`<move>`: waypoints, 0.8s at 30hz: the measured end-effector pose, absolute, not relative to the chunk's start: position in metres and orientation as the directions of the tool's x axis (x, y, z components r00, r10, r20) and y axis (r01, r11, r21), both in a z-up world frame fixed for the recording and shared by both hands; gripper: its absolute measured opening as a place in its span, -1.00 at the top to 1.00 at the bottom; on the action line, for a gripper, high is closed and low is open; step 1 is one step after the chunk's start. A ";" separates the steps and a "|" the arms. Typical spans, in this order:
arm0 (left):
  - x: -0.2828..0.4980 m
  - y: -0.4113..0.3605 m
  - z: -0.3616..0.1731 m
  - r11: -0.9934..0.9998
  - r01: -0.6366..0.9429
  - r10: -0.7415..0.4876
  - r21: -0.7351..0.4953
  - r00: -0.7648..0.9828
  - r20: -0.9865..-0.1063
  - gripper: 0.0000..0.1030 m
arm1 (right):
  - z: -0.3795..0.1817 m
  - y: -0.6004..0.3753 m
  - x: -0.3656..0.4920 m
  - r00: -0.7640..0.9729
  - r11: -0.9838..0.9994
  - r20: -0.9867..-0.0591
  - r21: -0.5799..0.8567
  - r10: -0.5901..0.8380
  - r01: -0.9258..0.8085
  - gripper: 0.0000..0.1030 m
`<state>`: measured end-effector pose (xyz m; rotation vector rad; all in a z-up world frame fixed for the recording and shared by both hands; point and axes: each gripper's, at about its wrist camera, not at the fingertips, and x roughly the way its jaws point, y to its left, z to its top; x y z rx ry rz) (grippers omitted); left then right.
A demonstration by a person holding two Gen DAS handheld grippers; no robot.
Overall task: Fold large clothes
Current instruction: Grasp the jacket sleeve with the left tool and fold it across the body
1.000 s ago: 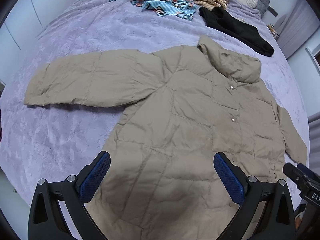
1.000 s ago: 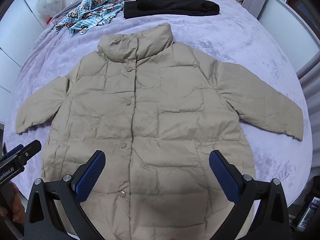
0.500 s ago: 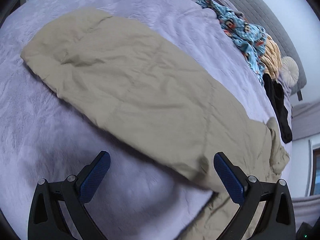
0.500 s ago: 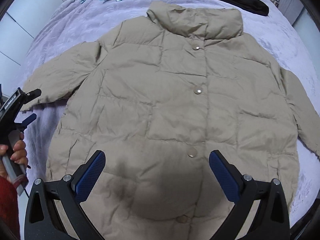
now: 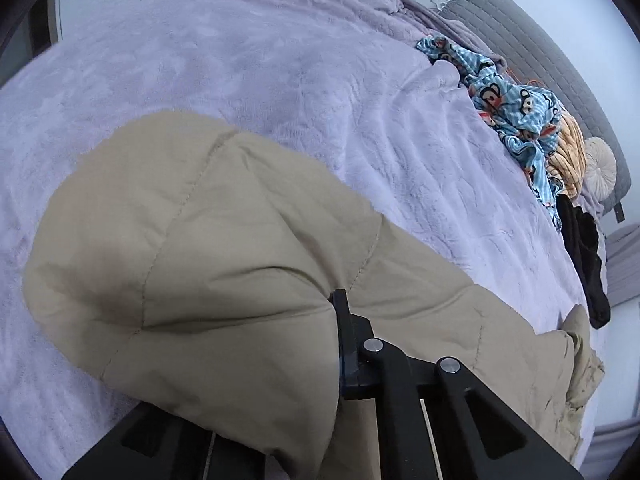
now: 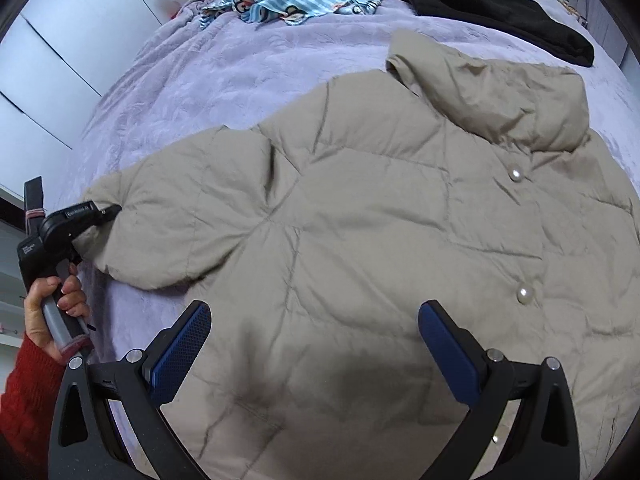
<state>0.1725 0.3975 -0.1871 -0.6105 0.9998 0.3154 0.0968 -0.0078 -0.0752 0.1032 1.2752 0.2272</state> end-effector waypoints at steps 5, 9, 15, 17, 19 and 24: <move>0.158 0.382 -0.124 0.864 -0.422 0.045 -0.275 0.608 -0.793 0.83 | -0.084 0.013 0.123 0.289 0.935 -0.890 0.343 0.353 -0.086 -0.06; 0.148 0.356 -0.074 0.921 -0.314 0.052 -0.229 0.684 -0.728 0.83 | -0.119 0.022 0.136 0.216 0.866 -0.845 0.501 0.489 -0.003 0.72; 0.148 0.274 -0.029 0.979 -0.073 -0.072 -0.189 0.745 -0.663 0.83 | -0.160 0.040 0.140 0.134 0.816 -0.812 0.577 0.569 0.029 0.75; 0.152 0.238 -0.019 0.986 0.001 -0.110 -0.166 0.752 -0.650 0.83 | -0.168 0.041 0.142 0.111 0.804 -0.802 0.593 0.587 0.034 0.76; 0.157 0.197 -0.011 0.990 0.064 -0.131 -0.126 0.750 -0.649 0.83 | -0.166 0.035 0.142 0.097 0.770 -0.769 0.637 0.632 0.035 0.76; 0.172 0.096 -0.014 0.961 0.238 -0.267 -0.138 0.679 -0.684 0.83 | -0.136 -0.024 0.120 0.184 0.765 -0.756 0.643 0.628 0.034 0.75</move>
